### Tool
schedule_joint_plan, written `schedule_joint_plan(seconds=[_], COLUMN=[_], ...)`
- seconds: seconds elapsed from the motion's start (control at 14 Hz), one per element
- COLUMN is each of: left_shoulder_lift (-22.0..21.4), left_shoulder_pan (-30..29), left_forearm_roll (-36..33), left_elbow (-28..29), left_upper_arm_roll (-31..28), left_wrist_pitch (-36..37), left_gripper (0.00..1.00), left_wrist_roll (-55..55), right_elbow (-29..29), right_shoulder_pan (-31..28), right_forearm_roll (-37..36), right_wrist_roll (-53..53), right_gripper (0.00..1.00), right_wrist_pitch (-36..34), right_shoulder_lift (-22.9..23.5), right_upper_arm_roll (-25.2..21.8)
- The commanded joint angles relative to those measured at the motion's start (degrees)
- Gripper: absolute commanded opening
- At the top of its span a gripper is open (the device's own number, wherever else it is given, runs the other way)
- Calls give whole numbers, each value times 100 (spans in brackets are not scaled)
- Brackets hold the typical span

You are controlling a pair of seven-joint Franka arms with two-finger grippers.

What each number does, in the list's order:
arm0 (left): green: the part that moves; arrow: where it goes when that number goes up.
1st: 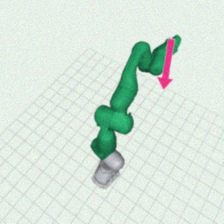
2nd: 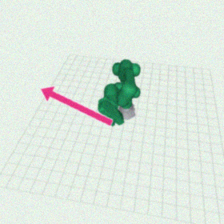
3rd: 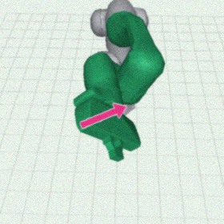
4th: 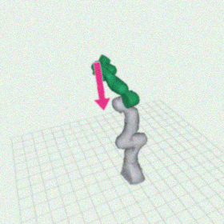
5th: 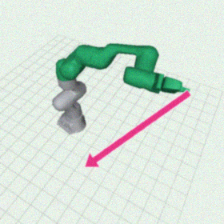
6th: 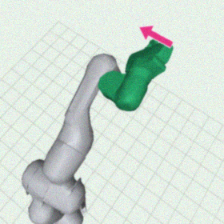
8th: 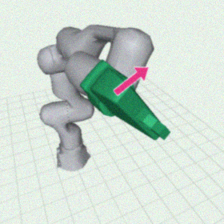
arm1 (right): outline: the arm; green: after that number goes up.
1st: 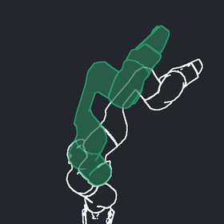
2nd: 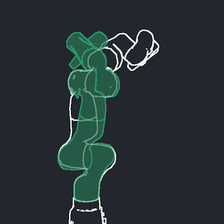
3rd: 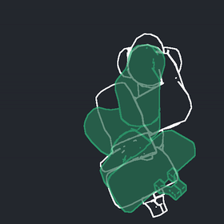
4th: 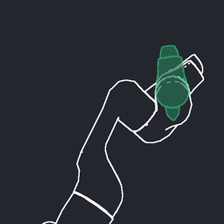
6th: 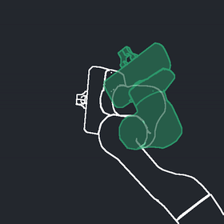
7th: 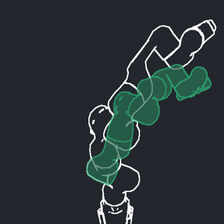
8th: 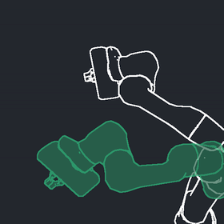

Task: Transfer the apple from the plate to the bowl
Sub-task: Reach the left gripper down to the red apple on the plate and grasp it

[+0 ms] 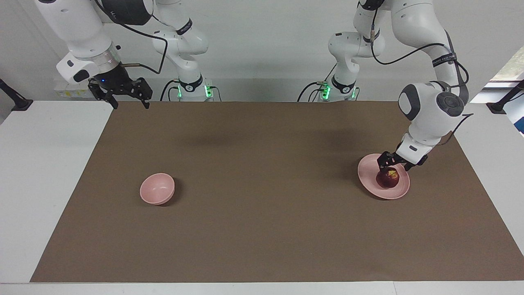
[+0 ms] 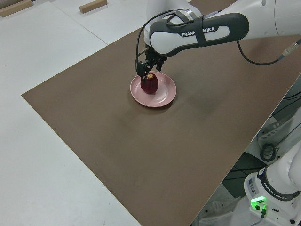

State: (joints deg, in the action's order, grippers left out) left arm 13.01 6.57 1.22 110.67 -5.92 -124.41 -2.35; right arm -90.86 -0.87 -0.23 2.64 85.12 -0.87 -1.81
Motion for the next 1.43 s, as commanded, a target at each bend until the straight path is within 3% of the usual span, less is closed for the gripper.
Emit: schedule_joint_plan(seconds=[0.0,0.5,0.64,0.71,0.86,1.0,1.36], left_shoulder_lift=[105,299,299,307,360,378,378], left_shoulder_pan=[29,38,29,29,20,-67,-6], left_forearm_roll=[10,18,10,10,27,237,509], left_elbow=[25,60,52,25,-150,-369,-1265], left_upper_arm_roll=[-49,-49,-49,-49,-49,-49,-40], left_wrist_pitch=[-320,-452,-374,-339,-67,223,1198], left_gripper=[100,97,44,23,9,2,0], left_wrist_roll=[-82,-64,-73,-73,-73,-73,24], right_elbow=[-143,-213,-222,-222,-248,-248,-248], right_shoulder_pan=[-1,-1,-1,8,8,8,8], right_forearm_roll=[23,23,23,32,23,23,32], right_wrist_roll=[141,132,132,141,132,123,123], right_gripper=[100,100,100,100,100,100,100], right_wrist_pitch=[-57,-75,-75,-83,-75,-75,-83], right_shoulder_lift=[-141,-176,-194,-194,-203,-203,-211], right_upper_arm_roll=[-4,5,5,5,5,75,172])
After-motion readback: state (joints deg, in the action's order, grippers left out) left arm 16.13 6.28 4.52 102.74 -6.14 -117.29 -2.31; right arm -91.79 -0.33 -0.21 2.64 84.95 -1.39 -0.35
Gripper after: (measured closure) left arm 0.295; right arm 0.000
